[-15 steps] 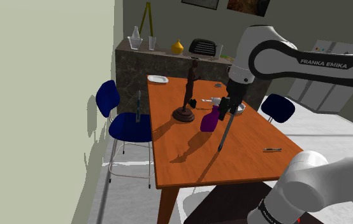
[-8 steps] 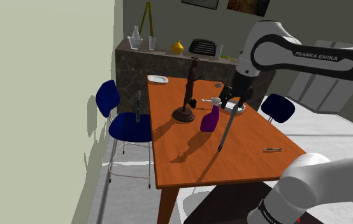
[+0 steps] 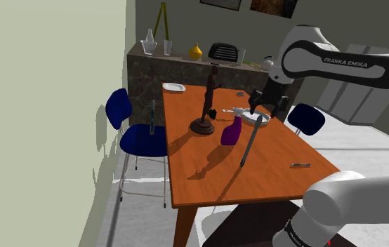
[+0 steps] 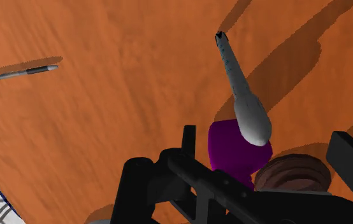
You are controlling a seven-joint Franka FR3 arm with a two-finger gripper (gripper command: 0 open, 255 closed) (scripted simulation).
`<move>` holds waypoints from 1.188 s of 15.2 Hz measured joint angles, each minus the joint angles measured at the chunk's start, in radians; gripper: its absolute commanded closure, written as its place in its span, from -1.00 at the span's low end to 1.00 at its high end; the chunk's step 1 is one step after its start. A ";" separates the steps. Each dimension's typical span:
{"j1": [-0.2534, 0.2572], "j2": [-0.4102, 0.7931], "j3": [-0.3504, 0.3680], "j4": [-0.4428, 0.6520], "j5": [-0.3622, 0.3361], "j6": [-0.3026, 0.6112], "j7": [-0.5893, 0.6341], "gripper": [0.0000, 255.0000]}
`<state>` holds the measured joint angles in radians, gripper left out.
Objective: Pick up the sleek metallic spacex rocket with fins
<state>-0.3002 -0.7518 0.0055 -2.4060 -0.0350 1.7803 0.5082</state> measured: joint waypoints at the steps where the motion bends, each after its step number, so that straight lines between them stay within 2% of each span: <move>1: 0.000 -0.003 0.002 -0.015 0.001 0.012 0.004 -1.00; 4: -0.001 -0.008 0.000 -0.057 0.000 0.049 0.005 -1.00; 5: -0.001 -0.009 0.001 -0.061 0.000 0.052 0.006 1.00; 15: -0.001 -0.009 0.002 -0.065 0.000 0.057 0.007 1.00; 18: -0.001 -0.002 0.001 -0.032 0.000 0.031 0.005 1.00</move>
<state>-0.3012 -0.7535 0.0064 -2.4383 -0.0349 1.8117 0.5133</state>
